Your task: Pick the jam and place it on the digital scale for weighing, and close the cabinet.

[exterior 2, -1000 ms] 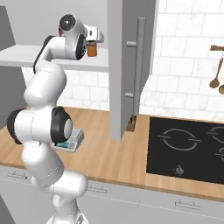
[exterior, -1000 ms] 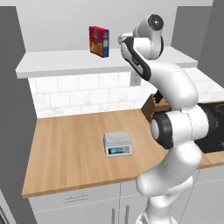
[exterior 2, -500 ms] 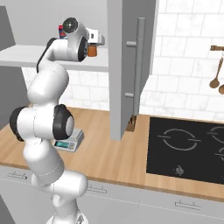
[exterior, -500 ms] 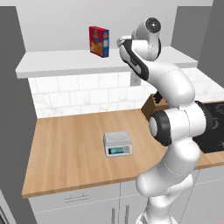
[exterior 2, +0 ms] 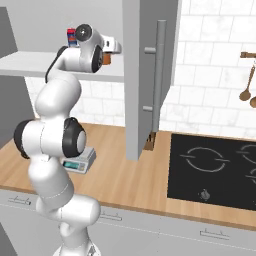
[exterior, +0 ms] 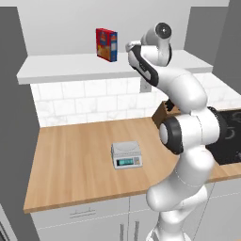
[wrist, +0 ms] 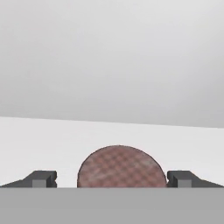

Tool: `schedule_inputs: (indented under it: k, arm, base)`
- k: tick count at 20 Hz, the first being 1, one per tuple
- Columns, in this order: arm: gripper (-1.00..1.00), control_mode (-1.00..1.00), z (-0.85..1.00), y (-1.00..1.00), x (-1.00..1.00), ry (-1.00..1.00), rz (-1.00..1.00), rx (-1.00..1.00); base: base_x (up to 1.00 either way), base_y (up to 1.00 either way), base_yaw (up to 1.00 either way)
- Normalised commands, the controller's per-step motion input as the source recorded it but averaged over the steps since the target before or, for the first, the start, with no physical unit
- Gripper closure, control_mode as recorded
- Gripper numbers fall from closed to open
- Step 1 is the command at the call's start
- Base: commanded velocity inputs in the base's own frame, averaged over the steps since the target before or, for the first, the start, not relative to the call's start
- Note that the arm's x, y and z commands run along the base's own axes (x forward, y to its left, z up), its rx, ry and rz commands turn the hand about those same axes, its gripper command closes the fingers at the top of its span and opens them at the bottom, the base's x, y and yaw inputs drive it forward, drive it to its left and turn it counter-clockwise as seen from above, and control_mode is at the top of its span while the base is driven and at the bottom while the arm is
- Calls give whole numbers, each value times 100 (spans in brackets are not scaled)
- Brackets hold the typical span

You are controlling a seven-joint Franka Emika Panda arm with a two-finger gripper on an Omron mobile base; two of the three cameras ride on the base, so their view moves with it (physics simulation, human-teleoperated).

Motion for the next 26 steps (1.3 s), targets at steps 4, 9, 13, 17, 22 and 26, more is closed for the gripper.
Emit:
schedule_inputs:
  k: [4,9,13,17,22,26]
  arm:
    - [100,-100,-19,-3,15,0,0,0]
    - [100,-100,-27,0,5,0,0,0]
    - [100,-100,-5,0,-13,-3,0,0]
    - [100,-100,0,0,-56,-6,0,0]
    - [100,-100,0,0,-74,-8,0,0]
    - [100,-100,0,2,-82,-9,0,0]
  base:
    - [0,0,0]
    - [0,0,0]
    - [0,0,0]
    - [0,0,0]
    - [0,0,0]
    - [0,0,0]
